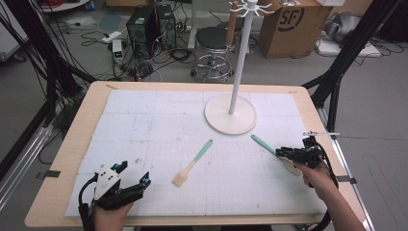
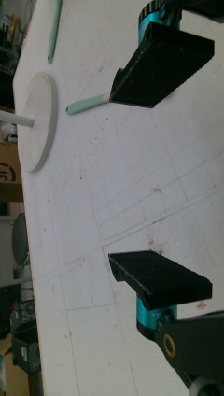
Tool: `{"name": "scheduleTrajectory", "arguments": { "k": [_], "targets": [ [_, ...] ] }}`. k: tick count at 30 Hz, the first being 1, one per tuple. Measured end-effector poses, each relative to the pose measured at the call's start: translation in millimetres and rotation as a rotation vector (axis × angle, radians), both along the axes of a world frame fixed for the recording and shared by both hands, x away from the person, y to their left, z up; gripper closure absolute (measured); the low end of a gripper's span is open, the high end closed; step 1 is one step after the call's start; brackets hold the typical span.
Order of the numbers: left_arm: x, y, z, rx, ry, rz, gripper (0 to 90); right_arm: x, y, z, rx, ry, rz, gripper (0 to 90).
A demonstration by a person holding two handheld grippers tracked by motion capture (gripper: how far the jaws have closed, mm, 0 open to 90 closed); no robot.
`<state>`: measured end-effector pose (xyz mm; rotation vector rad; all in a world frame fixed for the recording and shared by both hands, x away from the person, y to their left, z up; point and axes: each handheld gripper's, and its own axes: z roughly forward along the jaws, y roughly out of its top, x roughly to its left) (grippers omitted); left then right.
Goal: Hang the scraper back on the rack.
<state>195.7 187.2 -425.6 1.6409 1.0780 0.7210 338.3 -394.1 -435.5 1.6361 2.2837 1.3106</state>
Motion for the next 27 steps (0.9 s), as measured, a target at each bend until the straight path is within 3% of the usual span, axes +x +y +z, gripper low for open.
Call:
{"name": "scheduleTrajectory", "arguments": {
  "k": [8,20,25,27],
  "targets": [
    [-0.6,-0.3,0.0,-0.001,-0.001,0.002,19.7,4.3,-3.7,-11.7,-0.033,0.038,0.016,60.6],
    [-1.6,-2.1,1.3,0.0,-0.006,-0.006,19.7,-0.3,5.1,-10.5,-0.038,0.053,0.054,60.9],
    [-1.4,-4.1,1.6,0.001,-0.006,-0.011,19.7,-1.7,11.1,-10.1,-0.062,0.046,0.064,64.0],
    [-0.9,-4.5,1.4,0.009,-0.004,-0.014,19.7,-1.9,11.9,-10.1,-0.082,0.043,0.057,69.2]
  ]
}}
